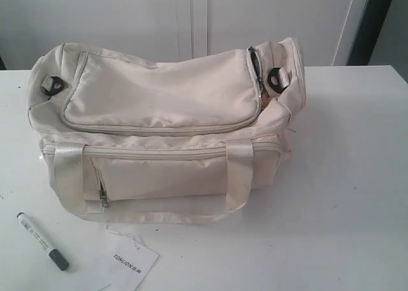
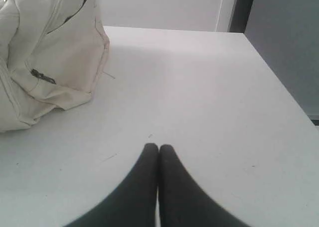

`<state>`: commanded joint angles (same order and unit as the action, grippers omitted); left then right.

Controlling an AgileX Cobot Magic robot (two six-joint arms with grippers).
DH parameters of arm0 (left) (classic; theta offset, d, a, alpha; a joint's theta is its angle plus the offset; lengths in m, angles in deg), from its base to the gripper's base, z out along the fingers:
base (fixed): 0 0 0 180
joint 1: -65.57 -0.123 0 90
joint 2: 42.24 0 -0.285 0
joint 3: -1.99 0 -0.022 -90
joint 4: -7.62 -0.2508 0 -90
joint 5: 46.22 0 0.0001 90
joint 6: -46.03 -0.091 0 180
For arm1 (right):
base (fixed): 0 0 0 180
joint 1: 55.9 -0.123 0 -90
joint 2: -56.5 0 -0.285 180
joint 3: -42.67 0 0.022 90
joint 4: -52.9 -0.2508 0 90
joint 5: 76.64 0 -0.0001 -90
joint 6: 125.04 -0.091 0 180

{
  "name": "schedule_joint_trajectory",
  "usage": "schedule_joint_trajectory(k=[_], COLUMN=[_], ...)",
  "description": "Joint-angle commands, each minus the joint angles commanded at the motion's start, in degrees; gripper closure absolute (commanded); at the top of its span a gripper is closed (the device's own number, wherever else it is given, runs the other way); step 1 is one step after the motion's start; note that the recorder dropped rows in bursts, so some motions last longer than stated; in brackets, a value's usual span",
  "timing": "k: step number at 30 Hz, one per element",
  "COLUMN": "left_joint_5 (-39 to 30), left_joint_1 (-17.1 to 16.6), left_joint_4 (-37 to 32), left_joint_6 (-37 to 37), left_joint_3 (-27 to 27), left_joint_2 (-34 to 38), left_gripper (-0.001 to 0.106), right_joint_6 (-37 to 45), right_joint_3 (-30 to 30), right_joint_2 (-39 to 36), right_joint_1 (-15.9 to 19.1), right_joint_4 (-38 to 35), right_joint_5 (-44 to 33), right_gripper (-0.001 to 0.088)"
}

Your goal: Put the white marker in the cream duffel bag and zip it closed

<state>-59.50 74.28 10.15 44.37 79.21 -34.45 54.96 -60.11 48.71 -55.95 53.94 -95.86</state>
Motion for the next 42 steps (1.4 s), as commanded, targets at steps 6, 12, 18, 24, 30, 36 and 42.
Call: schedule_joint_trajectory(k=[6, 12, 18, 24, 30, 36, 42], left_joint_5=[0.0, 0.0, 0.0, 0.0, 0.0, 0.0, 0.0], left_joint_1=[0.0, 0.0, 0.0, 0.0, 0.0, 0.0, 0.0], left_joint_4=[0.0, 0.0, 0.0, 0.0, 0.0, 0.0, 0.0], left_joint_6=[0.0, 0.0, 0.0, 0.0, 0.0, 0.0, 0.0], left_joint_3=[0.0, 0.0, 0.0, 0.0, 0.0, 0.0, 0.0], left_joint_2=[0.0, 0.0, 0.0, 0.0, 0.0, 0.0, 0.0], left_gripper=[0.105, 0.105, 0.105, 0.105, 0.105, 0.105, 0.105], right_joint_6=[0.0, 0.0, 0.0, 0.0, -3.3, -15.3, -15.5], right_joint_3=[0.0, 0.0, 0.0, 0.0, 0.0, -3.5, -14.3], right_joint_2=[0.0, 0.0, 0.0, 0.0, 0.0, -1.0, -14.4], right_joint_1=[0.0, 0.0, 0.0, 0.0, 0.0, 0.0, 0.0], right_joint_4=[0.6, 0.6, 0.6, 0.6, 0.5, 0.3, -0.1], right_joint_5=[0.3, 1.4, 11.8, 27.5, 50.4, 50.9, 50.9], right_gripper=[0.0868, 0.0868, 0.0868, 0.0868, 0.0868, 0.0868, 0.0868])
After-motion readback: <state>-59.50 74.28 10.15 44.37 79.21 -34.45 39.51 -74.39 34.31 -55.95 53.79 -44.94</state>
